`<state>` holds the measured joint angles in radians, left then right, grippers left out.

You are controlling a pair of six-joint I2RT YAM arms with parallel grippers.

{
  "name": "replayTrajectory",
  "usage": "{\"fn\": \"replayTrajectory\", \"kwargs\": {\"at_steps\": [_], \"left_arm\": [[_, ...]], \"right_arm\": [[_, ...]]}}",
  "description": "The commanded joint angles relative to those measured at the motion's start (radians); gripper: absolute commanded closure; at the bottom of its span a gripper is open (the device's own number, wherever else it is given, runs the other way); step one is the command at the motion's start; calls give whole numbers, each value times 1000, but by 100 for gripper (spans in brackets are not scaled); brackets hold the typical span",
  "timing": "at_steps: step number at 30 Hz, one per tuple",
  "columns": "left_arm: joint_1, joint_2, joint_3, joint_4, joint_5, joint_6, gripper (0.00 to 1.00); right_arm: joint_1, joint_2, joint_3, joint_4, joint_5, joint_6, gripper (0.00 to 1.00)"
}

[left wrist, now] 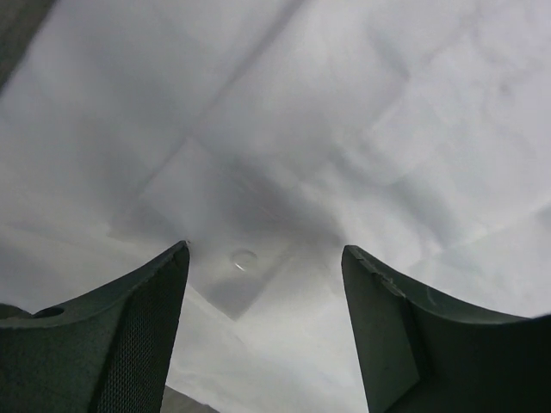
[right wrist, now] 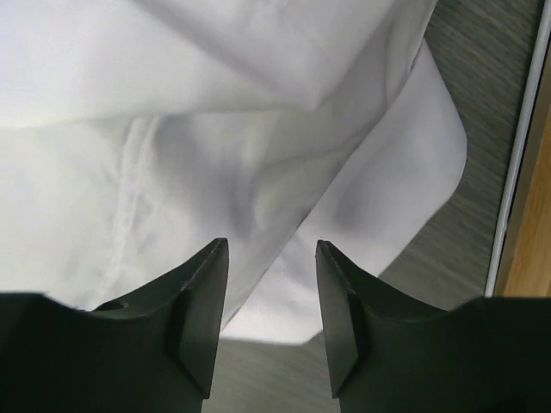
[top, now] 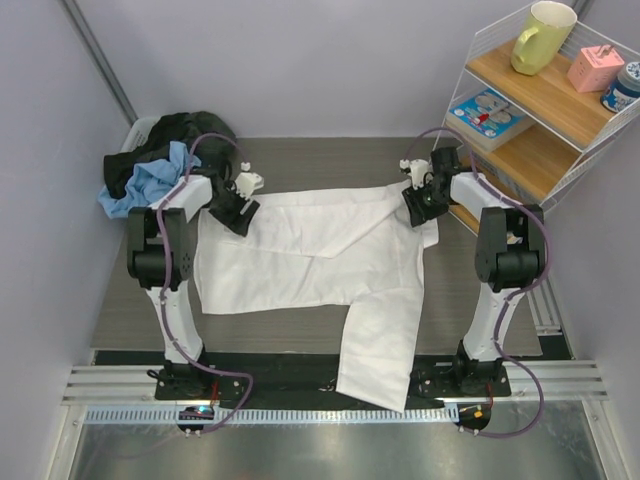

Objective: Fold and stack the long sleeve shirts
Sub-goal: Fold the shirt

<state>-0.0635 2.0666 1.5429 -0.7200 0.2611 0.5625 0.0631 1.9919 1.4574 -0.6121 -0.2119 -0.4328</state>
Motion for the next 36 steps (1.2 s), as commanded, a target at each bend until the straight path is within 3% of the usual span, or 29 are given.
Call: {"fn": "replayTrajectory", "kwargs": {"at_steps": [1,3,6,8,11,15,16,19,30,36], "left_arm": [[-25,-278,-128,-96,214,62,27],[-56,-383,-247,-134,280,134,25],[-195,-589,-380,-142,326,200,23],[-361,-716,-480,-147,313,217,23],[-568,-830,-564,-121,349,200,23],[-904,-856,-642,54,191,90,25],[-1034,-849,-662,104,137,53,25],[-1206,-768,-693,247,3,47,25],[-1478,-608,-693,441,-200,116,27],[-1503,-571,-675,387,-51,137,30]], "right_arm": [[-5,-284,-26,-152,-102,-121,46],[-5,-375,-118,-233,-196,-179,44],[-2,-553,-287,-322,-323,-309,43],[10,-667,-392,-391,-381,-446,39],[104,-789,-535,-350,-312,-439,38],[135,-727,-539,-256,-288,-355,39],[135,-697,-522,-256,-305,-334,40],[135,-585,-471,-249,-328,-288,44],[72,-496,-381,-212,-357,-198,47],[12,-476,-339,-245,-353,-224,47]]}}
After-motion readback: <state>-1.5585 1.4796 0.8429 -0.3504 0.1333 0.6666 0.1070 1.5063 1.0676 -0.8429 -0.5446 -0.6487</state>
